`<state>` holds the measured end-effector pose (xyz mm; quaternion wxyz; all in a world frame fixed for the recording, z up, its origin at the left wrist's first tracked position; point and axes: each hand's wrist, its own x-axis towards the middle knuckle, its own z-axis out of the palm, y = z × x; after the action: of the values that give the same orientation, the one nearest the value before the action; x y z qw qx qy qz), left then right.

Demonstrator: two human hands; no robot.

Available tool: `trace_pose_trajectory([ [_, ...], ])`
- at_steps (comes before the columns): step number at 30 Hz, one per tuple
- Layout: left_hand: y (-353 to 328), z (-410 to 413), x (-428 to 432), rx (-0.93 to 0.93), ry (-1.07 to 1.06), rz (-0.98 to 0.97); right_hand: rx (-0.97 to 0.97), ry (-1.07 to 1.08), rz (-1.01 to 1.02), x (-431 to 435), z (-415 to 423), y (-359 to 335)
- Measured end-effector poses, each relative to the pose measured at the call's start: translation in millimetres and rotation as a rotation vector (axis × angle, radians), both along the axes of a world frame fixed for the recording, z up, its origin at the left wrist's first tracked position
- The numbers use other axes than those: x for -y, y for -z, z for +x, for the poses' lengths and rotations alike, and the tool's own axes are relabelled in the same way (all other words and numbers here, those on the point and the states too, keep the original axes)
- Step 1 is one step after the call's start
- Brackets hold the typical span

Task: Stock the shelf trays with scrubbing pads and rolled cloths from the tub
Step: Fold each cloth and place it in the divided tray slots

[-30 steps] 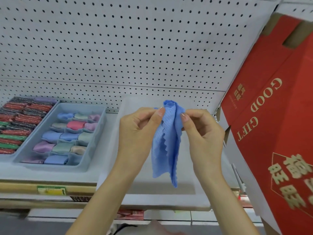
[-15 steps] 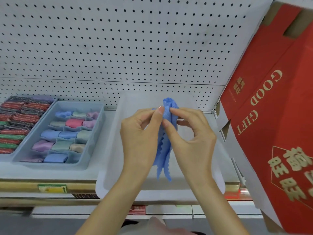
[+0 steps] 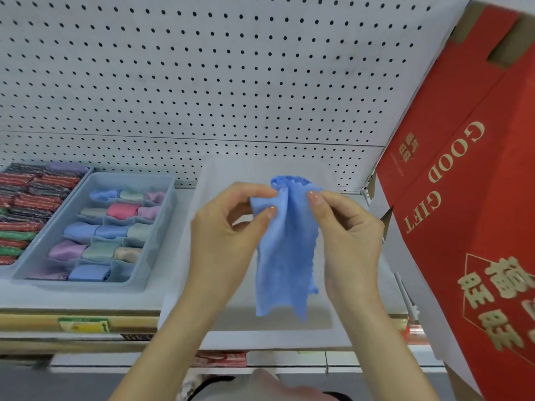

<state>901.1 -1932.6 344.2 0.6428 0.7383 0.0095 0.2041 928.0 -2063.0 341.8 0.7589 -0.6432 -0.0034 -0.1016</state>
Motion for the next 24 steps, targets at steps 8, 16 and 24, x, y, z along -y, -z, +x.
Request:
trace_pose_trajectory([
  [8, -6, 13, -34, -0.025, 0.183, 0.4, -0.094, -0.089, 0.079, 25, 25, -11],
  [16, -16, 29, -38, 0.04, 0.349, 0.52, -0.063, -0.065, 0.073, 32, 36, -21],
  [24, -21, 41, -34, -0.026, 0.256, 0.304, -0.003, 0.014, 0.03, 36, 45, -25],
])
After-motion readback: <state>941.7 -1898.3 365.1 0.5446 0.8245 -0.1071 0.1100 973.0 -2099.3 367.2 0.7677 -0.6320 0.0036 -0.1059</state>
